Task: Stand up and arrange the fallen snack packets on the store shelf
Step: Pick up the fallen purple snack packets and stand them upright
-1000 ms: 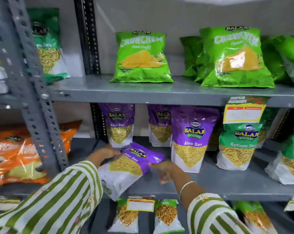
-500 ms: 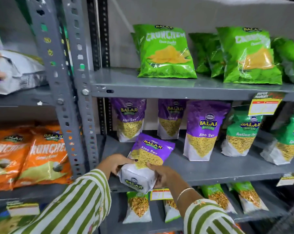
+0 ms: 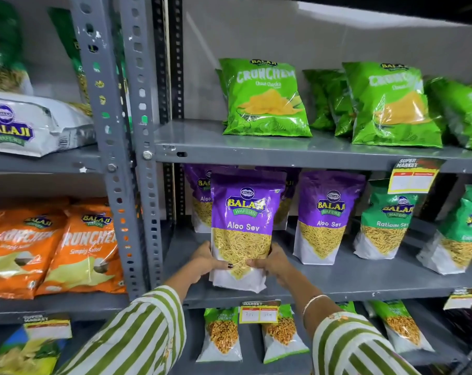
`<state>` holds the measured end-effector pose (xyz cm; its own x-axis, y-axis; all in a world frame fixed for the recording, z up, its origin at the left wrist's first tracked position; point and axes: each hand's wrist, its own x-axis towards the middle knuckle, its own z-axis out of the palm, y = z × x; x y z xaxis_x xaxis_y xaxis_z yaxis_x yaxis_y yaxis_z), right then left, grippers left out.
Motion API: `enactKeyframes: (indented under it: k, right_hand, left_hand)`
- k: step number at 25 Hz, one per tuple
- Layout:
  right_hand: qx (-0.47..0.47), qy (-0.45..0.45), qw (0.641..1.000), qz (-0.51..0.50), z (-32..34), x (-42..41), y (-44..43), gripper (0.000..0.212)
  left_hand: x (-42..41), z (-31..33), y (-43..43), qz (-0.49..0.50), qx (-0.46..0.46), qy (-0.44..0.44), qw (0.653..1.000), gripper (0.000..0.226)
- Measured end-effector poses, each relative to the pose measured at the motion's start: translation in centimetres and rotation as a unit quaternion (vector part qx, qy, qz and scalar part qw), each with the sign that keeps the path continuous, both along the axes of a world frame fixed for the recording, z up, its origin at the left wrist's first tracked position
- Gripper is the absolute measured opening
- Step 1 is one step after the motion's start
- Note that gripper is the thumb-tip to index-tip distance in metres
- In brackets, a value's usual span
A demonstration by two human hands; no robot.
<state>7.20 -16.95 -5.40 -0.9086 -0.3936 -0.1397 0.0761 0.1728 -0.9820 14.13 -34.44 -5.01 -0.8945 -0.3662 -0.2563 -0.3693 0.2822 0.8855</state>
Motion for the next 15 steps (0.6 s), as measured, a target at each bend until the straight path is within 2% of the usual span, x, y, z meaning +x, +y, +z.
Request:
enactKeyframes:
  k: [4, 11, 15]
  right_hand:
    - [-0.005, 0.027, 0.999, -0.018, 0.0, -1.2, 0.0, 0.067]
    - [0.052, 0.077, 0.995, -0.029, -0.4, -3.9, -0.6, 0.083]
    - [0.082, 0.118, 0.989, -0.021, -1.5, -5.2, -1.5, 0.083]
  left_hand:
    - [-0.5, 0.3, 0.9, 0.038, -0.024, 0.037, 0.998, 0.065]
    - [-3.1, -1.0, 1.1, 0.067, -0.089, 0.063, 0.992, 0.068]
    - [-4.6, -2.5, 1.2, 0.106, -0.092, 0.085, 0.986, 0.073]
